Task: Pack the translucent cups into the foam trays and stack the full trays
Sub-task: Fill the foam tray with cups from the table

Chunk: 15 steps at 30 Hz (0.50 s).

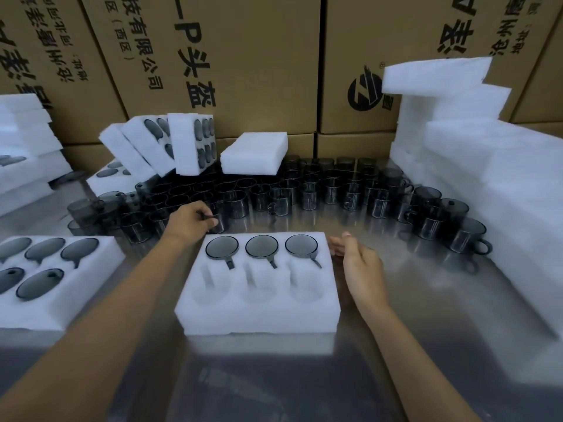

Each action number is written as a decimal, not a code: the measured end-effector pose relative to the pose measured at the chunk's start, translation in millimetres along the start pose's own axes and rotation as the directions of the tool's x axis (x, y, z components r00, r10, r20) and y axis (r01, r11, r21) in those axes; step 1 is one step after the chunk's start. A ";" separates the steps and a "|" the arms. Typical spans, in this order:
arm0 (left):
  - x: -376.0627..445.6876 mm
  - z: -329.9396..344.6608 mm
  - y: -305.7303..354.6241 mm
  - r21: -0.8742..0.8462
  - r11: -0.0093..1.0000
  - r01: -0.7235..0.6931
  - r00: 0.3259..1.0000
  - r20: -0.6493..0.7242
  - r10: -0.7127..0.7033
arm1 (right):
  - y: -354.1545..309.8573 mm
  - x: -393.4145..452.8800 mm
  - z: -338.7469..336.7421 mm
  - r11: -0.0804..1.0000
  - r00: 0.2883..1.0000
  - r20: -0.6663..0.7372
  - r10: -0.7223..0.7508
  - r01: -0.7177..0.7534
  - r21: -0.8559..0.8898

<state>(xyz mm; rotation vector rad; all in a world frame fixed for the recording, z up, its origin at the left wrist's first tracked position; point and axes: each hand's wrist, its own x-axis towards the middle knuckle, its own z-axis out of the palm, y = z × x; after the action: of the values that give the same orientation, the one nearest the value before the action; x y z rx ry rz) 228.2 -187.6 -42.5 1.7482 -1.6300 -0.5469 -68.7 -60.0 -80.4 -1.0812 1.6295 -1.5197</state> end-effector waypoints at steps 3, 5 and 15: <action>-13.9 -4.8 -1.7 -0.052 0.995 -0.082 0.997 -0.014 0.081 | -0.4 -0.6 -1.0 1.000 1.000 0.012 -0.005 0.005 -0.006; -24.8 -14.0 1.7 -0.136 0.979 -0.148 0.989 -0.042 0.144 | 0.2 -1.0 -1.6 1.000 1.000 0.011 -0.010 0.010 -0.002; -111.7 -90.8 29.9 -0.320 0.882 -0.345 0.900 0.154 0.408 | -31.0 -30.6 -11.1 0.963 0.961 -0.067 -0.270 0.268 -0.029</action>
<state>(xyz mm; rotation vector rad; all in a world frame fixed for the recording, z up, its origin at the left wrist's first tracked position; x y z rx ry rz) 256.9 -60.2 25.2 1.1491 -1.8787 -0.7595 -60.7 -27.2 -50.6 -1.3170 1.5965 -1.7359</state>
